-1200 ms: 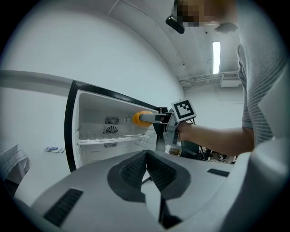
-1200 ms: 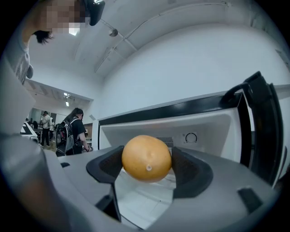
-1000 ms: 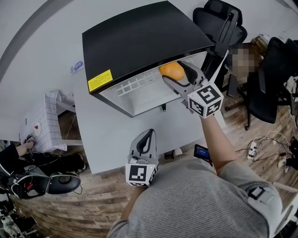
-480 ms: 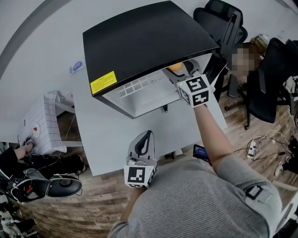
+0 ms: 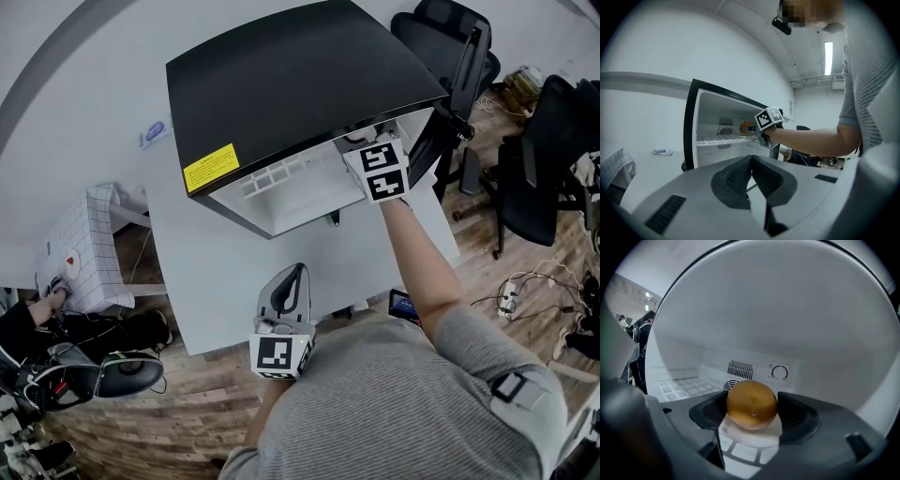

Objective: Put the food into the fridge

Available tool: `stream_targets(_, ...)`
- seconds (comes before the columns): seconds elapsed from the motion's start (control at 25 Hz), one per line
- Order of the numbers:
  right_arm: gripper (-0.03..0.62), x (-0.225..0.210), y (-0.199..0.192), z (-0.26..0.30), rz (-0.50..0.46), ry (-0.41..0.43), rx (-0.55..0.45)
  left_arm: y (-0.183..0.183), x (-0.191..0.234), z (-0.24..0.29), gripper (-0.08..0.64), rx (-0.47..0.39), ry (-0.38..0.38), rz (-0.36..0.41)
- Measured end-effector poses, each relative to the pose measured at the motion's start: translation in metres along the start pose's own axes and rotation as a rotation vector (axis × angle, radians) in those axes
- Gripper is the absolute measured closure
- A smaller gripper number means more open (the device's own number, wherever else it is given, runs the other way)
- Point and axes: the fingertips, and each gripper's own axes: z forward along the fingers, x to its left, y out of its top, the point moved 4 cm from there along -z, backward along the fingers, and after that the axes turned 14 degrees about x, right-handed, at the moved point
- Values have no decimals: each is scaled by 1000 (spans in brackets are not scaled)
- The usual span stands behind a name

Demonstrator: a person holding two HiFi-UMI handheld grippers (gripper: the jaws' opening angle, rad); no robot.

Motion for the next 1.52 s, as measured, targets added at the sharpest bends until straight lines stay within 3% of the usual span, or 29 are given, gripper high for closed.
stream_targets(0.36, 255, -1, -11, 12, 5, -17, 84, 6, 0, 1, 549, -25, 4, 12)
stream_targets(0.56, 255, 1, -11, 15, -51, -25, 130, 6, -3, -1, 549, -30, 3, 13)
stream_targets(1.24, 250, 12, -4, 8, -106, 2, 87, 6, -5, -6, 549, -45, -2, 15)
stream_targets(1.52, 210, 12, -1, 1, -91, 13, 55, 4, -4, -6, 549, -43, -3, 14)
